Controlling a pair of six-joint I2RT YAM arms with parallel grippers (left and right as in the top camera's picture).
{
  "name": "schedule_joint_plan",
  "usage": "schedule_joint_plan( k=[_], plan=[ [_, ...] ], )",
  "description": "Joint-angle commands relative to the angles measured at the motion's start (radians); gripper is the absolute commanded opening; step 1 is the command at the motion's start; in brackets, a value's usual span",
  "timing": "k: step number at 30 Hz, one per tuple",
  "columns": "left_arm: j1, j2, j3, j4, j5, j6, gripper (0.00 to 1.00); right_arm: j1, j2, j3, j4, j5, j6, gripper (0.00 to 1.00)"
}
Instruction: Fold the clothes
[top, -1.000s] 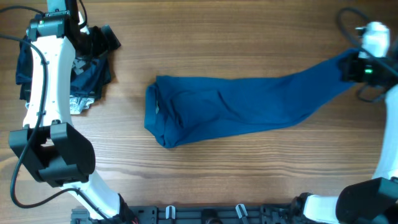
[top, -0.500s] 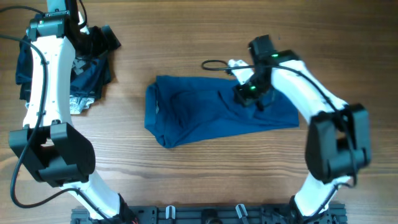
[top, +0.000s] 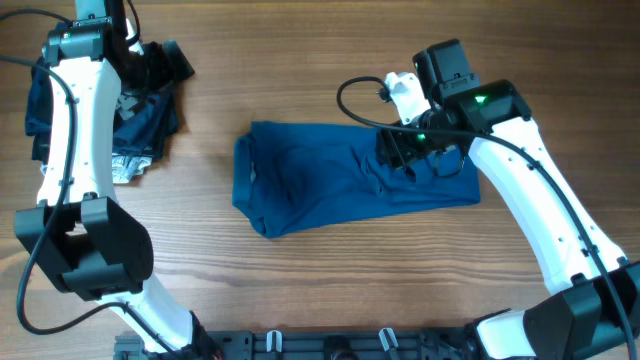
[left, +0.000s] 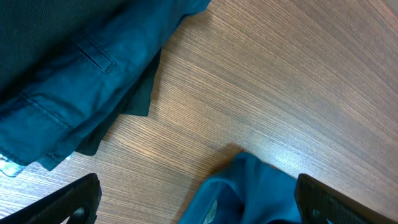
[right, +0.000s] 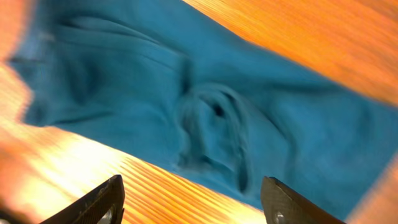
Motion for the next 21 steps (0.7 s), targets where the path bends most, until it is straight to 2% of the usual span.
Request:
schedule_joint_plan(
  k=[1, 4, 5, 6, 7, 17, 21],
  plan=[
    [0.006, 0.013, 0.005, 0.002, 0.009, -0.013, 1.0, 0.002, 0.027, -0.028, -0.071, 0.22, 0.185, 0.59],
    [0.006, 0.013, 0.005, 0.002, 0.009, -0.013, 1.0, 0.001, 0.027, -0.075, -0.127, 0.388, 0.449, 0.47],
    [0.006, 0.013, 0.005, 0.002, 0.009, -0.013, 1.0, 0.001, 0.027, -0.089, -0.158, 0.386, 0.498, 0.25],
    [0.006, 0.013, 0.005, 0.002, 0.009, -0.013, 1.0, 0.001, 0.027, -0.105, -0.168, 0.383, 0.515, 0.11],
    [0.006, 0.013, 0.005, 0.002, 0.009, -0.013, 1.0, 0.001, 0.027, -0.134, -0.164, 0.383, 0.532, 0.06],
    [0.006, 0.013, 0.005, 0.002, 0.009, -0.013, 1.0, 0.001, 0.033, -0.386, 0.146, 0.333, 0.558, 0.04],
    [0.006, 0.013, 0.005, 0.002, 0.009, -0.013, 1.0, 0.001, 0.081, -0.415, 0.225, 0.334, 0.555, 0.04]
  ],
)
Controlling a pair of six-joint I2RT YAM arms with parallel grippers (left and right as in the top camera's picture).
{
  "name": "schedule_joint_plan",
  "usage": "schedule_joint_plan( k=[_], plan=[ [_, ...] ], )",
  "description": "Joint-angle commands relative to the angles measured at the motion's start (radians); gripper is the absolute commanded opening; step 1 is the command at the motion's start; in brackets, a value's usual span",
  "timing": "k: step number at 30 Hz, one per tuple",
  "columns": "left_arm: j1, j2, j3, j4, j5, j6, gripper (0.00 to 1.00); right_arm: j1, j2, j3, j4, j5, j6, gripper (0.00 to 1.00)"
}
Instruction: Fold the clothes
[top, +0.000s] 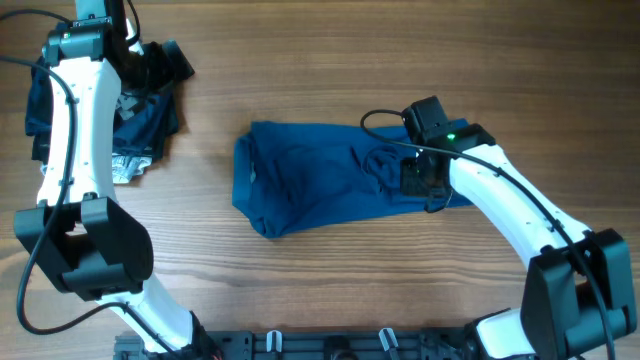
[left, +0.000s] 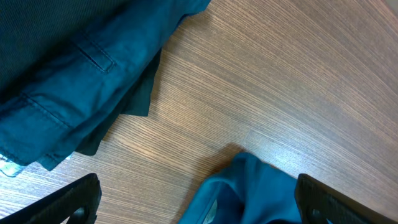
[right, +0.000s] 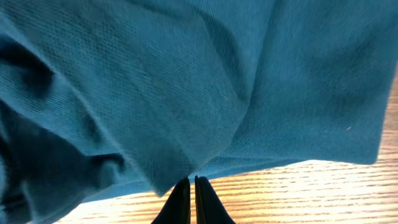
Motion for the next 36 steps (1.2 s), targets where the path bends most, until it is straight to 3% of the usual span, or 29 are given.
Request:
schedule_joint_plan(
  k=[1, 15, 17, 18, 22, 26, 30, 34, 36],
  plan=[
    [0.006, 0.013, 0.005, 0.002, 0.008, -0.013, 1.0, 0.001, 0.07, -0.018, 0.067, 0.003, 0.012, 0.04],
    [0.006, 0.013, 0.005, 0.002, 0.008, -0.013, 1.0, 0.002, 0.177, -0.018, 0.691, -0.02, -0.144, 0.05],
    [0.006, 0.013, 0.005, 0.002, 0.008, -0.013, 1.0, 0.001, 0.2, -0.018, 0.774, -0.024, -0.198, 0.12],
    [0.006, 0.013, 0.005, 0.002, 0.008, -0.013, 1.0, 0.001, 0.191, -0.006, 0.804, -0.023, -0.261, 0.22],
    [0.006, 0.013, 0.005, 0.002, 0.008, -0.013, 1.0, 0.001, 0.058, 0.063, 0.767, -0.098, -0.324, 0.34],
    [0.006, 0.013, 0.005, 0.002, 0.008, -0.013, 1.0, 0.002, -0.092, 0.072, 0.575, -0.119, -0.179, 0.29],
    [0.006, 0.013, 0.005, 0.002, 0.008, -0.013, 1.0, 0.072, -0.033, 0.071, 0.36, -0.056, -0.108, 0.33],
    [0.006, 0.013, 0.005, 0.002, 0.008, -0.013, 1.0, 0.099, 0.08, 0.071, 0.337, -0.014, -0.087, 0.33],
    [0.006, 0.013, 0.005, 0.002, 0.008, -0.013, 1.0, 0.101, 0.148, 0.071, 0.335, 0.112, -0.088, 0.34]
  ],
)
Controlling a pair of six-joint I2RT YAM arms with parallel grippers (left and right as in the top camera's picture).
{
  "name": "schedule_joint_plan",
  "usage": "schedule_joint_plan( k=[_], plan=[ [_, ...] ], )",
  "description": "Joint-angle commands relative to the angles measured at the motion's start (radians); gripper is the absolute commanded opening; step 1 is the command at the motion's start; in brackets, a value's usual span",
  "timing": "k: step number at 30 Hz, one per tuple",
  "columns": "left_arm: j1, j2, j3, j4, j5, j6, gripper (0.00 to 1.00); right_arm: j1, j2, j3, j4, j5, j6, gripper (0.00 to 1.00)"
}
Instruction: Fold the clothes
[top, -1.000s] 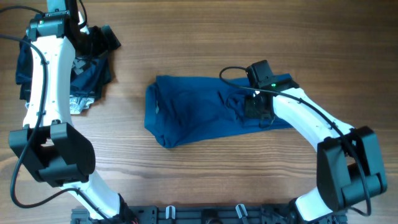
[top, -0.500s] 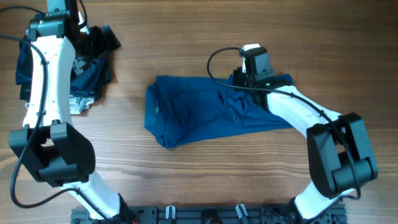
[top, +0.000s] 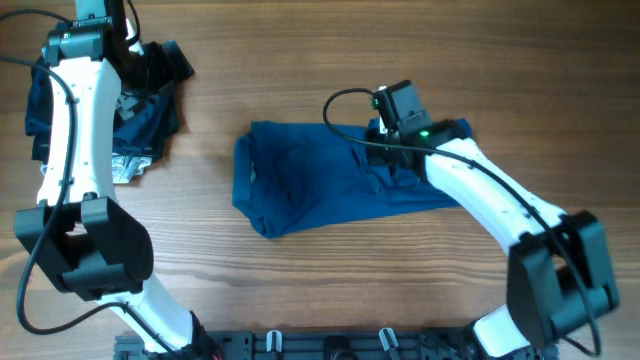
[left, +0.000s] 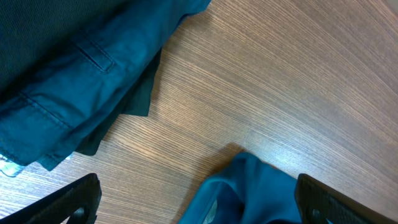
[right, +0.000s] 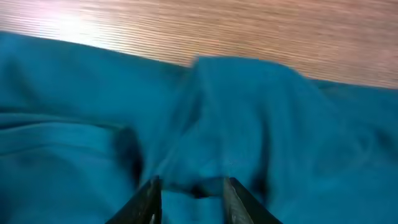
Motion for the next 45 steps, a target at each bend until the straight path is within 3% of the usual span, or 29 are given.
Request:
schedule_joint_plan(
  k=[1, 16, 18, 20, 25, 30, 32, 33, 35, 37, 41, 43, 45],
  plan=[
    [0.006, 0.013, 0.005, 0.002, 0.008, -0.013, 1.0, 0.006, 0.076, -0.003, -0.001, 0.166, 0.02, 0.33],
    [0.006, 0.013, 0.005, 0.002, 0.008, -0.013, 1.0, 0.008, 0.154, -0.002, 0.1, 0.16, -0.024, 0.36],
    [0.006, 0.013, 0.005, 0.002, 0.008, -0.013, 1.0, 0.008, 0.153, 0.001, 0.116, 0.164, -0.033, 0.13],
    [0.006, 0.013, 0.005, 0.002, 0.008, -0.013, 1.0, 0.008, 0.153, 0.024, 0.115, 0.163, -0.033, 0.05],
    [0.006, 0.013, 0.005, 0.002, 0.008, -0.013, 1.0, 0.018, 0.153, 0.096, 0.098, 0.093, -0.033, 0.04],
    [0.006, 0.013, 0.005, 0.002, 0.008, -0.013, 1.0, 0.072, 0.146, 0.15, 0.085, -0.112, -0.029, 0.05],
    [0.006, 0.013, 0.005, 0.002, 0.008, -0.013, 1.0, 0.092, 0.147, 0.15, 0.035, -0.122, -0.031, 0.28],
    [0.006, 0.013, 0.005, 0.002, 0.008, -0.013, 1.0, 0.092, 0.147, 0.15, 0.014, -0.122, -0.033, 0.47],
    [0.006, 0.013, 0.005, 0.002, 0.008, -0.013, 1.0, 0.092, 0.144, 0.151, 0.0, -0.123, -0.085, 0.66],
    [0.006, 0.013, 0.005, 0.002, 0.008, -0.013, 1.0, 0.092, 0.113, 0.167, -0.043, -0.127, -0.138, 0.73],
    [0.006, 0.013, 0.005, 0.002, 0.008, -0.013, 1.0, 0.092, 0.028, 0.172, -0.099, -0.13, -0.19, 0.74],
    [0.006, 0.013, 0.005, 0.002, 0.008, -0.013, 1.0, 0.092, 0.027, 0.172, -0.085, -0.129, -0.183, 0.88],
    [0.006, 0.013, 0.005, 0.002, 0.008, -0.013, 1.0, 0.092, 0.027, 0.172, 0.0, -0.13, -0.19, 0.89]
  ],
)
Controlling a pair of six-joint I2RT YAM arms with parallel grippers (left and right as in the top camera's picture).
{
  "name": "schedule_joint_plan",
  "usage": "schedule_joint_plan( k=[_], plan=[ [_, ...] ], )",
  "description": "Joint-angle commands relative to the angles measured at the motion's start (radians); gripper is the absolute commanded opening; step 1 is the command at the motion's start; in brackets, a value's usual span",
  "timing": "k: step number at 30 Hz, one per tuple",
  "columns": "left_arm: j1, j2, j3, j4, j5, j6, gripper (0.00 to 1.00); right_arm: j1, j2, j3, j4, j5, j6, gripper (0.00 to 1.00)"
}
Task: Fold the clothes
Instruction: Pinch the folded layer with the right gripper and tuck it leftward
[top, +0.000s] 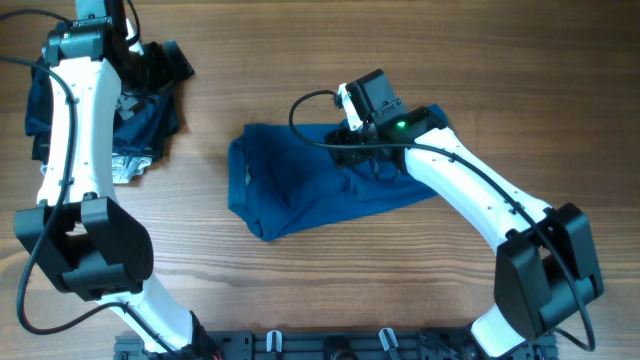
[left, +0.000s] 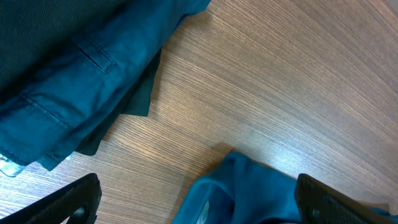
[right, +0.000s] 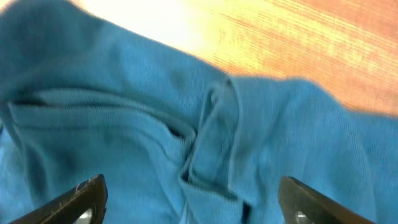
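A teal-blue garment (top: 290, 190) lies crumpled across the middle of the wooden table, its right end doubled back toward the centre. My right gripper (top: 352, 140) hovers over its upper middle. In the right wrist view the right gripper (right: 199, 205) is wide open above a bunched ridge of fabric (right: 208, 143), holding nothing. My left gripper (top: 150, 62) is at the far left by the clothes pile. In the left wrist view the left gripper (left: 196, 205) is open and empty, with the teal garment's corner (left: 249, 193) showing between its fingers.
A pile of dark blue clothes (top: 145, 120) with a patterned grey-white piece (top: 125, 165) sits at the far left; the left wrist view shows its denim-like folds (left: 74, 74). Bare wood (top: 330, 290) lies in front of the garment. A rail (top: 330, 345) runs along the near edge.
My right gripper has moved left over the garment and its fingers now stand wide apart. The garment's right end sits a little further left, and its left edge has shifted slightly left. The left arm is unchanged.
The right gripper was first open above the right part of the spread garment. Then it was shut on the garment's right edge. Then it was further left with that end brought over the garment. Now it is open and the garment is shorter.
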Motion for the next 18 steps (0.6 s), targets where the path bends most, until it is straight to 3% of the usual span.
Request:
schedule_joint_plan(
  k=[1, 5, 6, 7, 10, 13, 18],
  plan=[
    [0.006, 0.013, 0.005, 0.002, 0.009, -0.013, 1.0, 0.002, -0.019, 0.018, 0.07, -0.016, -0.019, 0.85],
    [0.006, 0.013, 0.005, 0.002, 0.009, -0.013, 1.0, 0.006, -0.019, 0.018, -0.045, -0.03, 0.119, 0.63],
    [0.006, 0.013, 0.005, 0.002, 0.009, -0.013, 1.0, 0.009, -0.019, 0.017, -0.093, -0.03, 0.16, 0.52],
    [0.006, 0.013, 0.005, 0.002, 0.009, -0.013, 1.0, 0.01, -0.018, 0.016, -0.121, -0.029, 0.203, 0.47],
    [0.006, 0.013, 0.005, 0.002, 0.009, -0.013, 1.0, 0.01, -0.011, 0.014, -0.163, 0.024, 0.334, 0.41],
    [0.006, 0.013, 0.005, 0.002, 0.009, -0.013, 1.0, 0.01, 0.031, 0.014, -0.156, 0.03, 0.376, 0.38],
    [0.006, 0.013, 0.005, 0.002, 0.009, -0.013, 1.0, 0.01, 0.117, 0.014, -0.11, 0.09, 0.411, 0.42]
  ],
)
